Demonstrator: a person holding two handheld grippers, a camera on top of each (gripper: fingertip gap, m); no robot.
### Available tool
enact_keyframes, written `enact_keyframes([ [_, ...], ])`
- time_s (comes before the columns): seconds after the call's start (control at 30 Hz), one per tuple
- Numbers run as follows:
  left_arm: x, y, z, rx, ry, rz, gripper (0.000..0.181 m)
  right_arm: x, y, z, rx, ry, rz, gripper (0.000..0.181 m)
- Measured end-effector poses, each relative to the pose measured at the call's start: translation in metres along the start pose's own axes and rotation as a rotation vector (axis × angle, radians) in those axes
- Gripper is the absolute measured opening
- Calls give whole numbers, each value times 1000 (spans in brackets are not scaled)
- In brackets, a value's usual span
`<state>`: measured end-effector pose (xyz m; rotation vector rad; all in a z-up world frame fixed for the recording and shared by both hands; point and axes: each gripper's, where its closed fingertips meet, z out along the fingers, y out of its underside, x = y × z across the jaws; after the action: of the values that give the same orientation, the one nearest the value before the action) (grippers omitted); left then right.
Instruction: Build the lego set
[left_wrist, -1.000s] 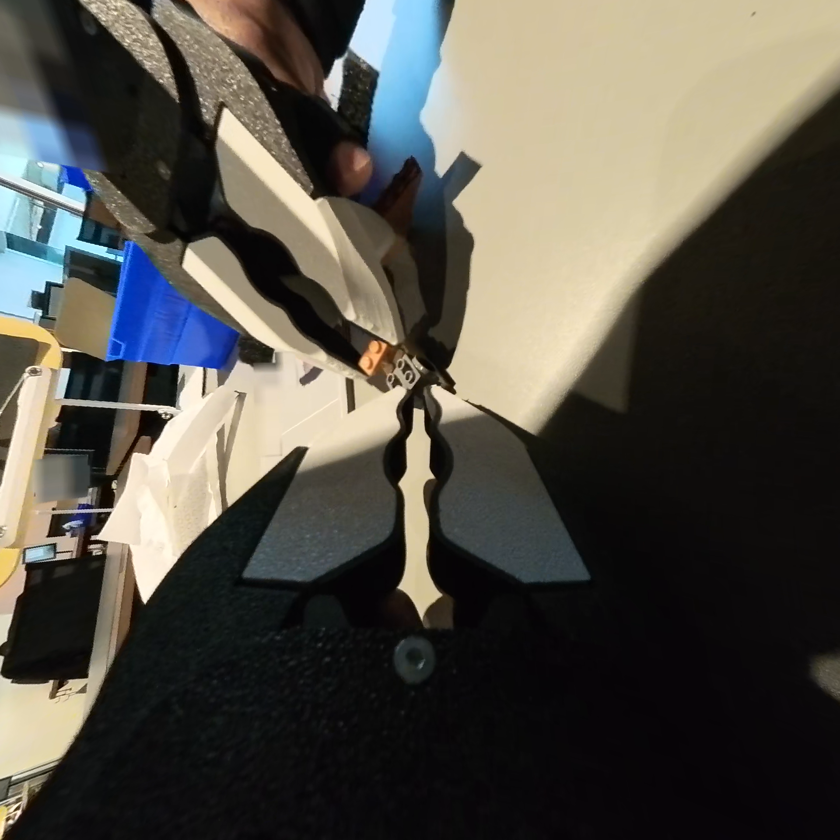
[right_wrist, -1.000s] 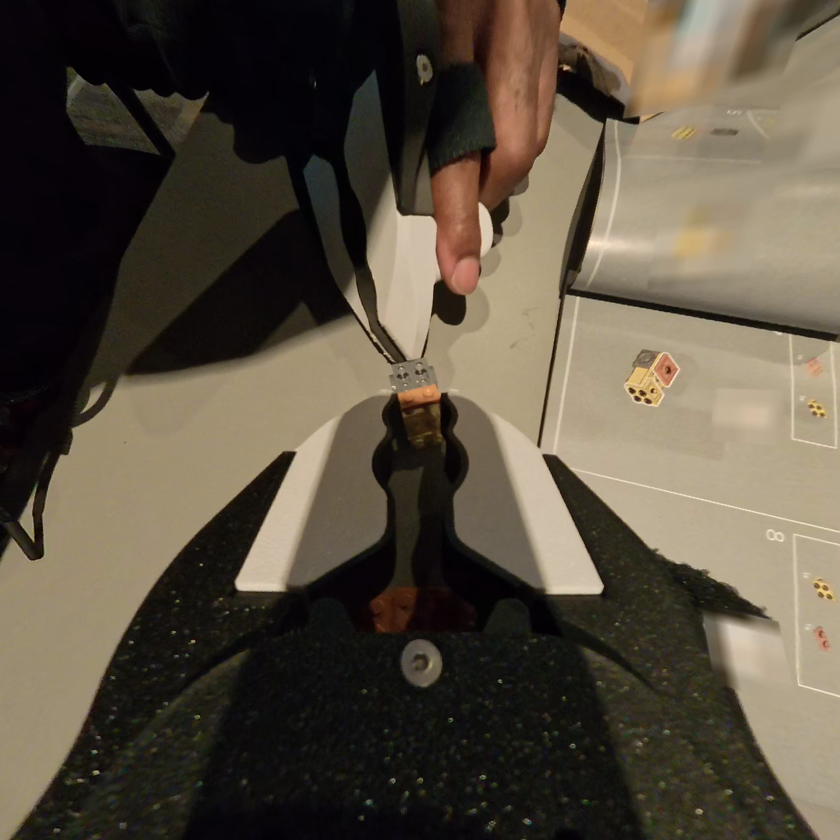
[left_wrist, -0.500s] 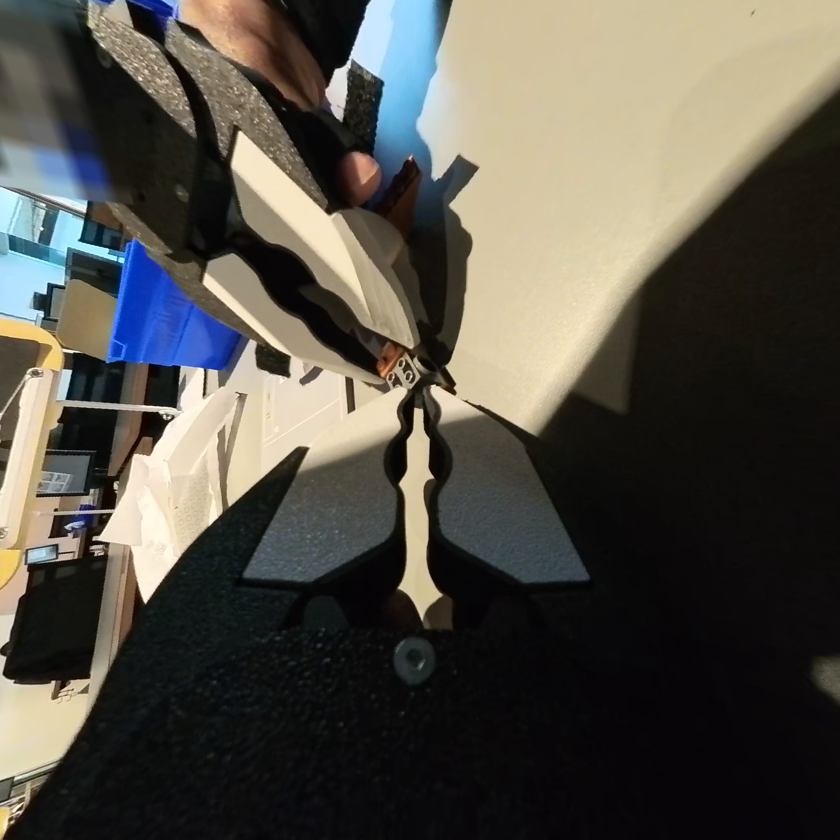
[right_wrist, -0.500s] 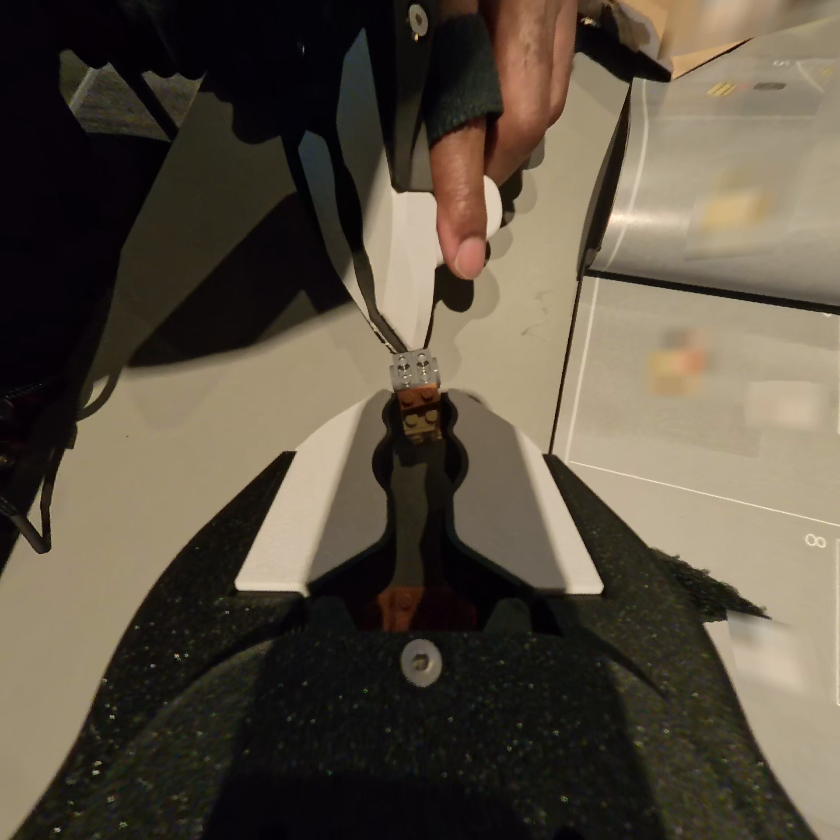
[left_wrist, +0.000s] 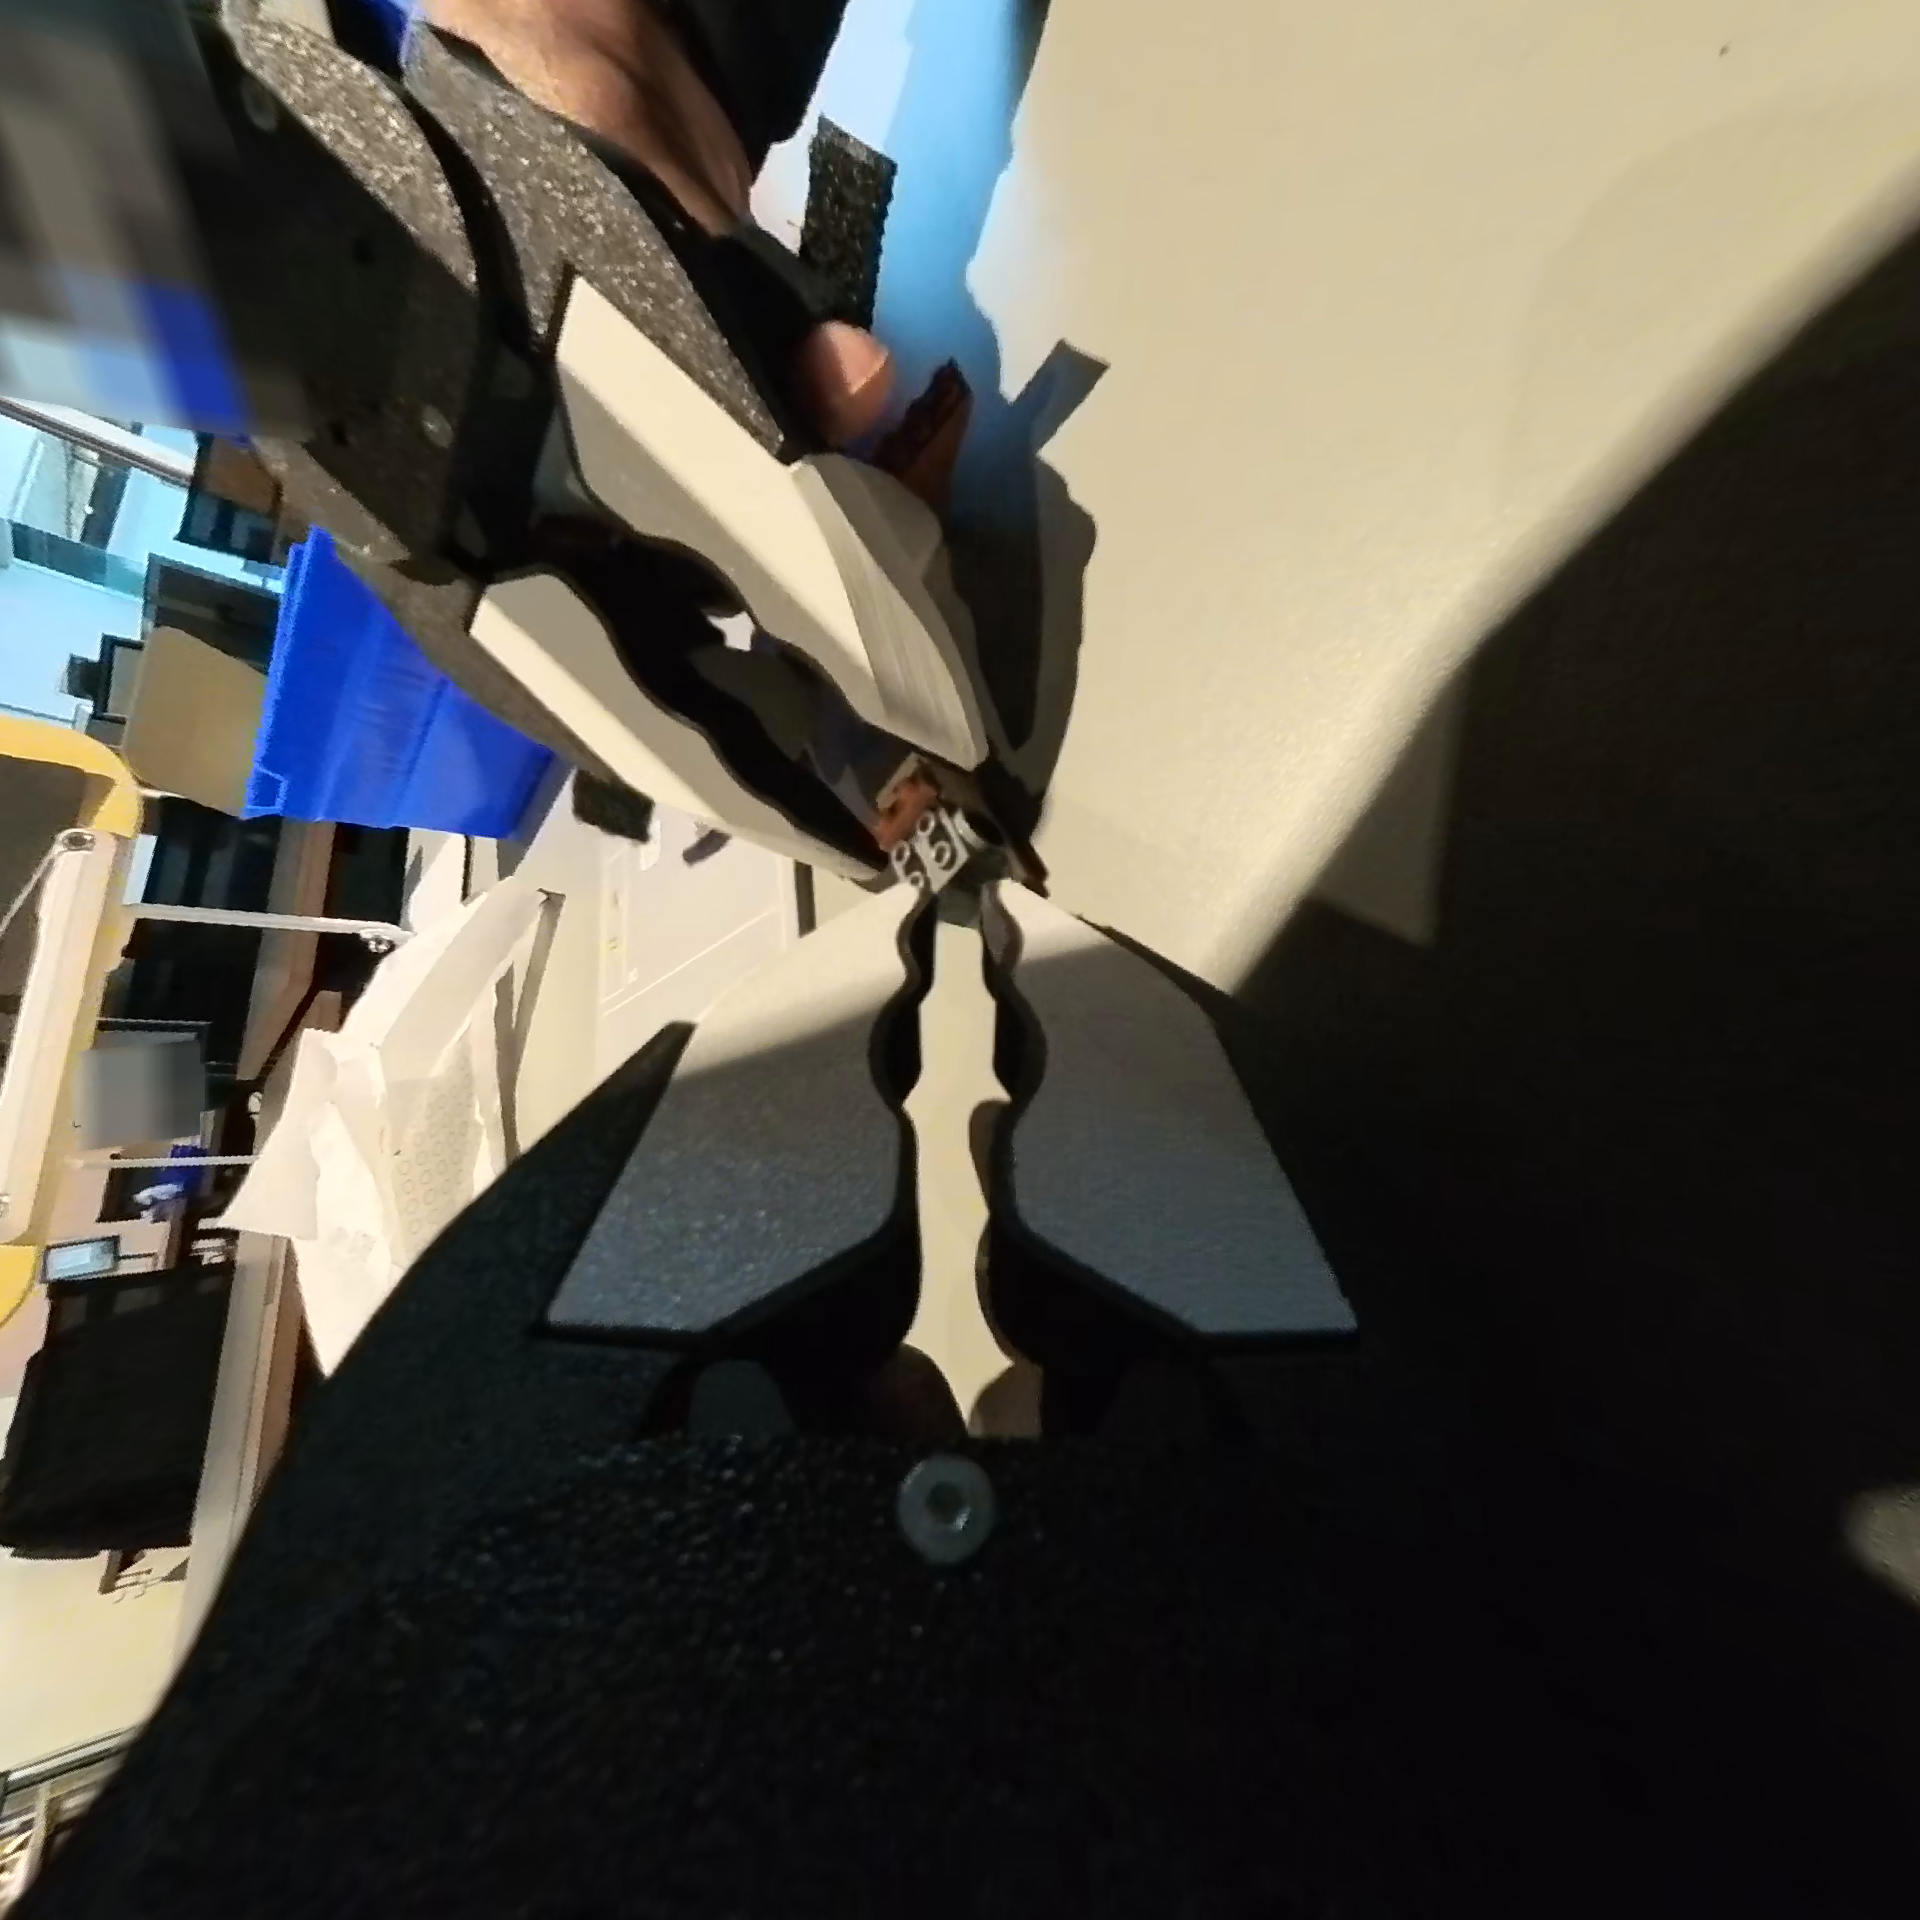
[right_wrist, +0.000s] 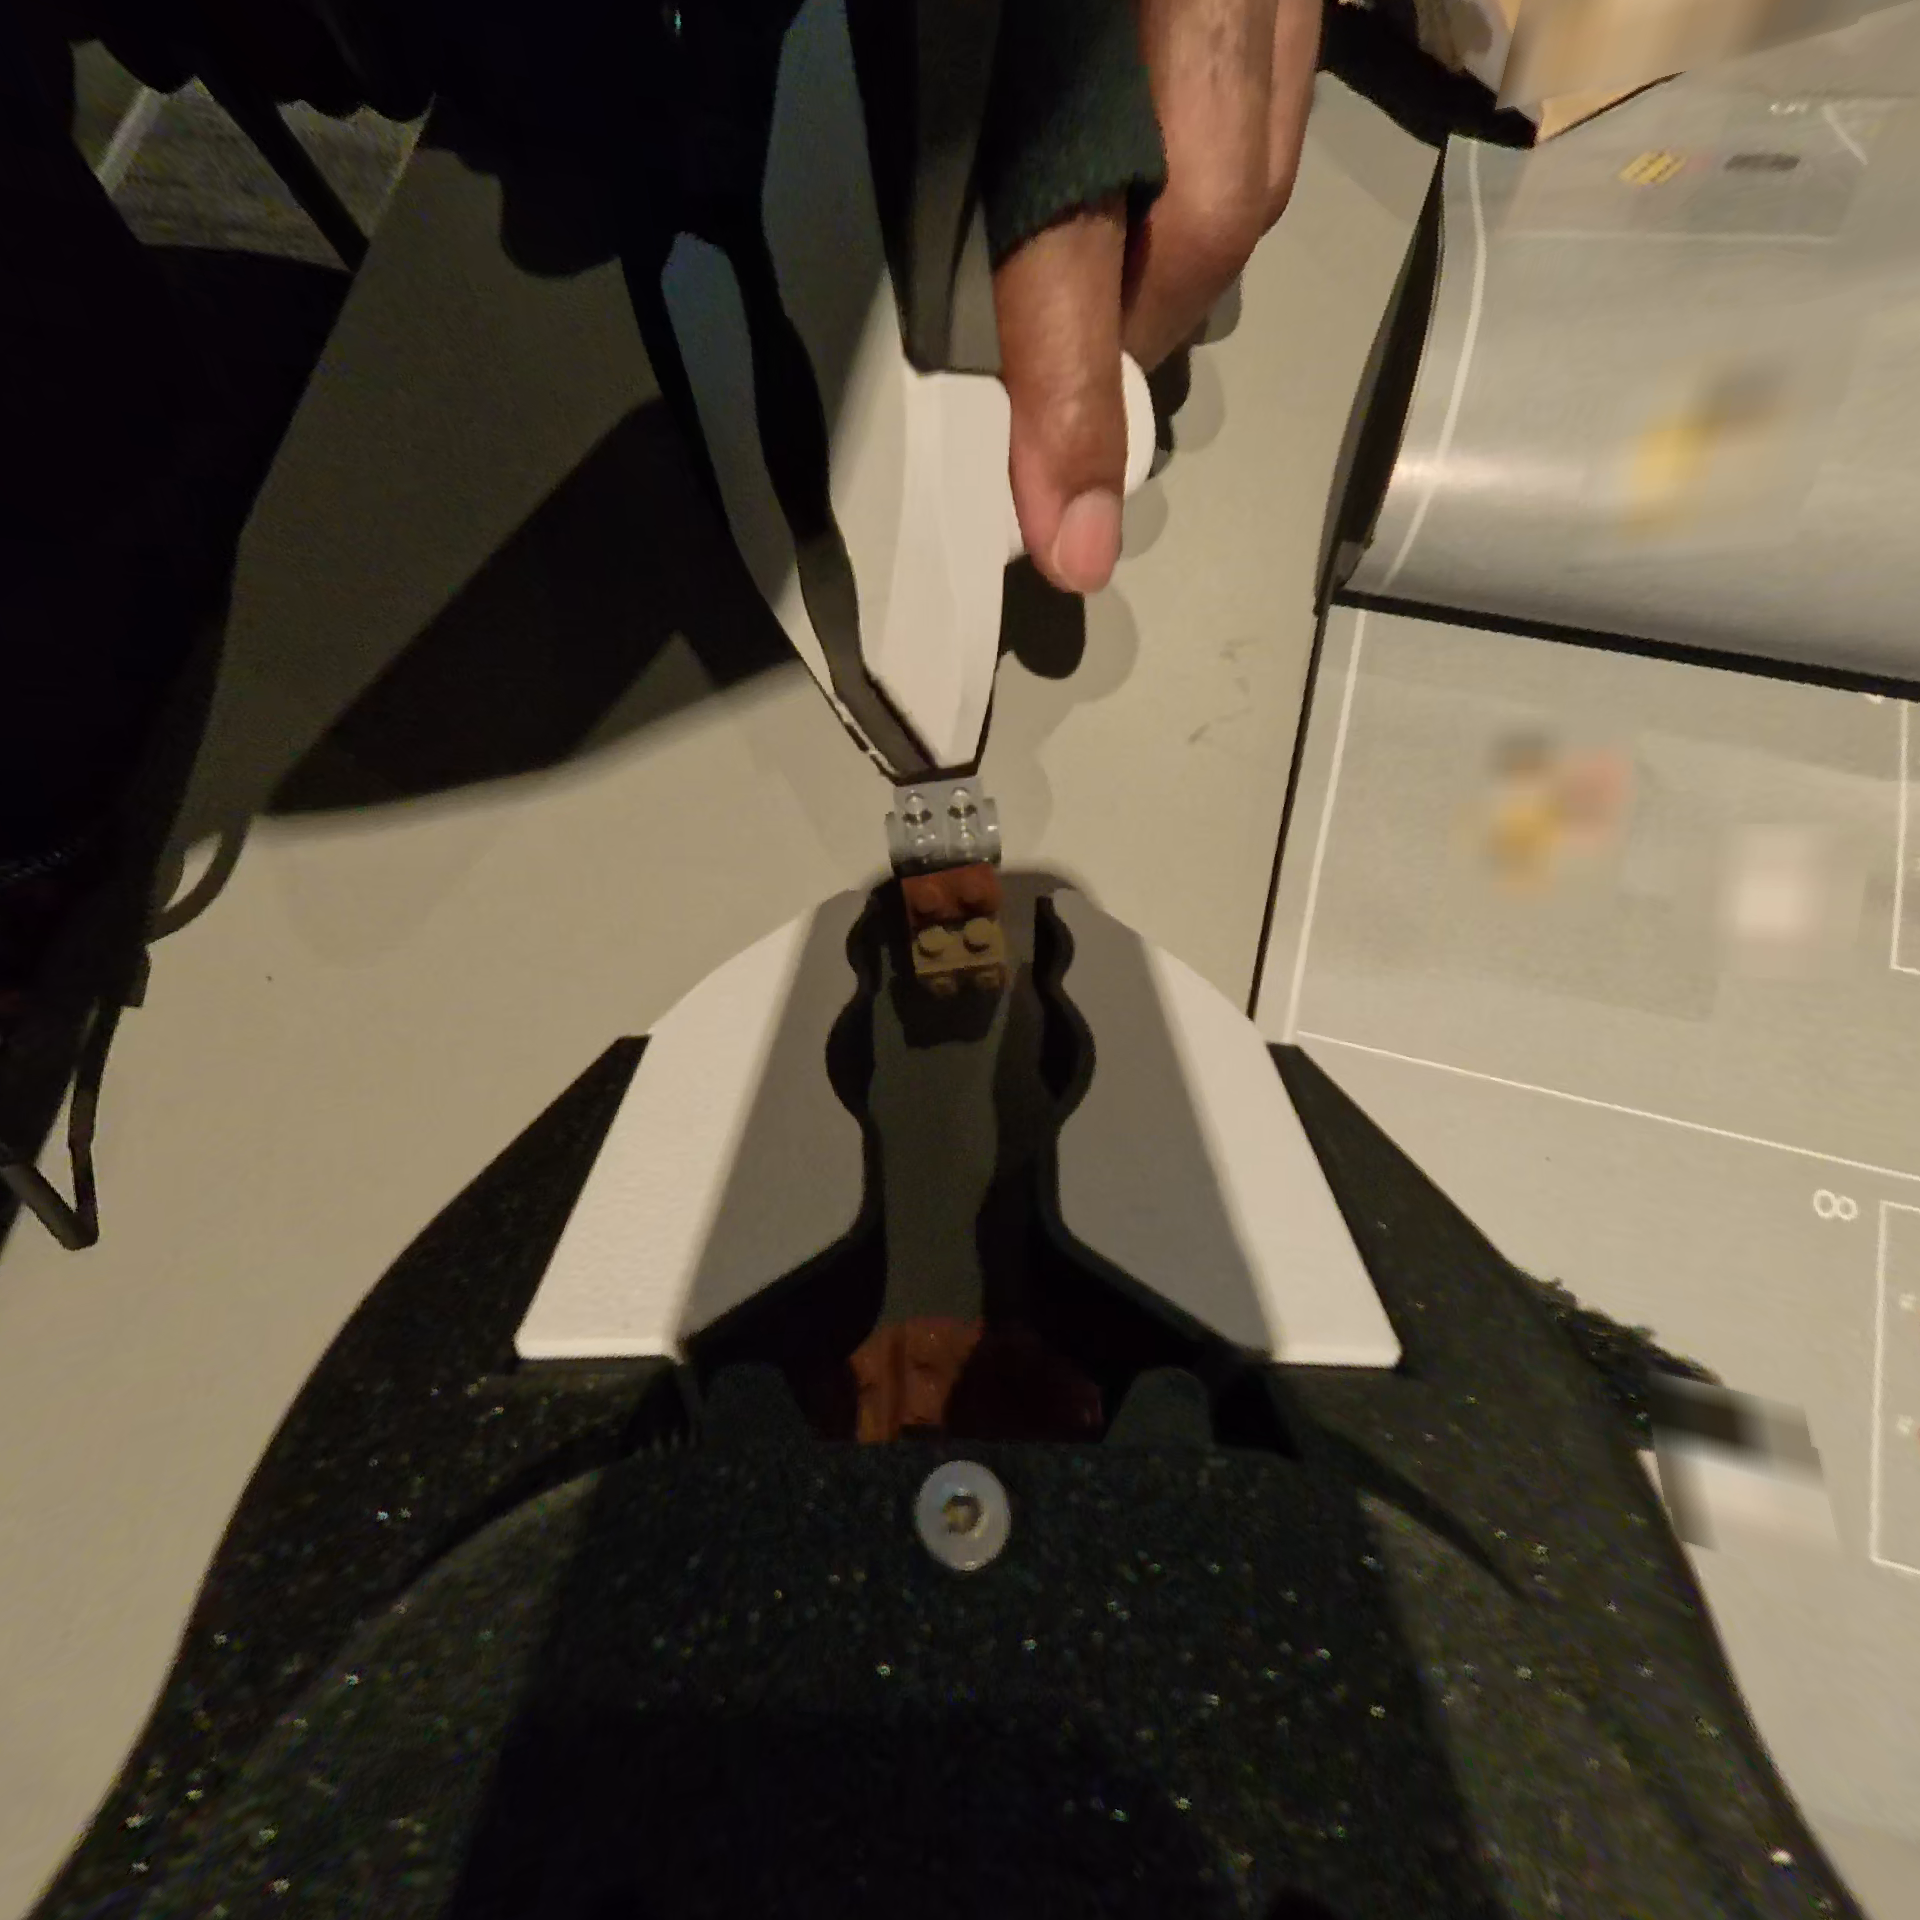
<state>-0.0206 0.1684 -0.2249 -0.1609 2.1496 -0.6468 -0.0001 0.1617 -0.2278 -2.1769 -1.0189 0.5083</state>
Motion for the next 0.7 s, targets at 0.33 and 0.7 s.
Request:
enact_keyframes([
  [0.33,-3,-3,-2,21,-5,-19,8,0,-5,-6,45,-9,12,25],
  [0.7,2,-6,2,28,12,-13,7,0,-6,0,27,5,5,17],
])
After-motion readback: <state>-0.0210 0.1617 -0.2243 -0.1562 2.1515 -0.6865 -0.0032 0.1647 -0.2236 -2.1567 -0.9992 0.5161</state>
